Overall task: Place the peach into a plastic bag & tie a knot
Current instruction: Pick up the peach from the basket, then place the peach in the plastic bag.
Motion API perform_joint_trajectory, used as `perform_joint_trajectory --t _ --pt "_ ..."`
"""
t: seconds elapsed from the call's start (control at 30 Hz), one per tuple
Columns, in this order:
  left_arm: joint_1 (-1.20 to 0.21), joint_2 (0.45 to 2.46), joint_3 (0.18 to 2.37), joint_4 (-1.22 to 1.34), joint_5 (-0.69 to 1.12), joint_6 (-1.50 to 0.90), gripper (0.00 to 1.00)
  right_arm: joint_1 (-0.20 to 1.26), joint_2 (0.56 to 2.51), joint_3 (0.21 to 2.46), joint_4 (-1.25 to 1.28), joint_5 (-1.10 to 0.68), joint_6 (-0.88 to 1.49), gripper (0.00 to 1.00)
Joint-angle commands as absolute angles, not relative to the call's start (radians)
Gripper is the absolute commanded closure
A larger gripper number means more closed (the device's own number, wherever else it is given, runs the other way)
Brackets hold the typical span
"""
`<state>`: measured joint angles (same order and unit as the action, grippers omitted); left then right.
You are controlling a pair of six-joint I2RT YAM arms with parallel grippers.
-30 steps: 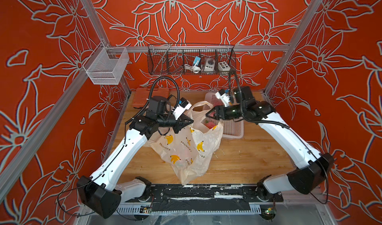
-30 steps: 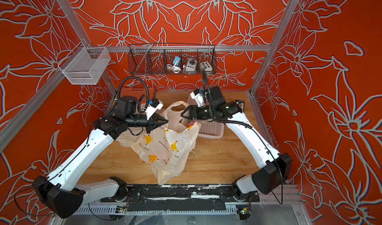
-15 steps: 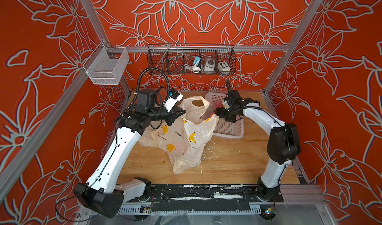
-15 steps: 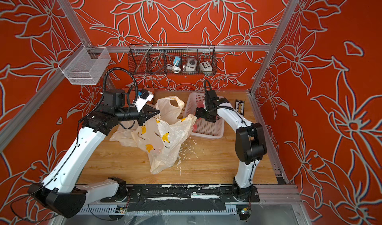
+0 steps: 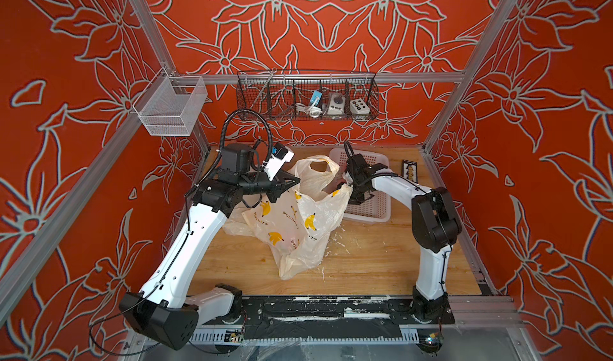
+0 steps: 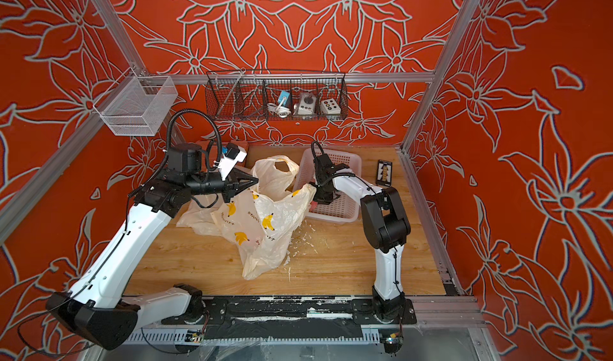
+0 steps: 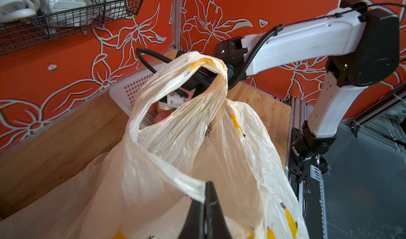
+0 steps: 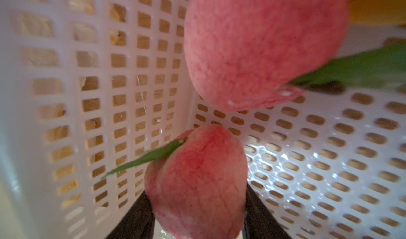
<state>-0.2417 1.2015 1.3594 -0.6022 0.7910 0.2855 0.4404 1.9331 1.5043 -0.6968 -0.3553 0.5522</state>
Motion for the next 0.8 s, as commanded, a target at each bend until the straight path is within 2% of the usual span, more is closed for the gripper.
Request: perform_joint_trajectory --t 0.0,0.17,0.33,0.53,0.77 --pt "-0.241 1.180 1.333 -0.566 0.846 0.263 1.00 0.430 1.719 1.511 -0.770 -0.245 0.500 0.62" --pt "-0.248 1.172 1.284 -0.534 0.870 0.238 1.00 0.419 1.416 1.476 -0.838 -0.241 0.400 0.65" --pt "-0.285 1.213 1.296 -0.525 0.857 0.237 1.00 0.516 1.319 1.550 -0.917 -0.362 0.389 0.69" --pt "-0.322 1.254 1.328 -0.541 0.844 0.247 1.00 0.671 1.333 1.536 -0.797 -0.473 0.486 0.74" --pt "-0.358 1.262 1.330 -0.513 0.859 0.229 1.00 0.693 1.577 1.586 -0.661 -0.512 0.522 0.77"
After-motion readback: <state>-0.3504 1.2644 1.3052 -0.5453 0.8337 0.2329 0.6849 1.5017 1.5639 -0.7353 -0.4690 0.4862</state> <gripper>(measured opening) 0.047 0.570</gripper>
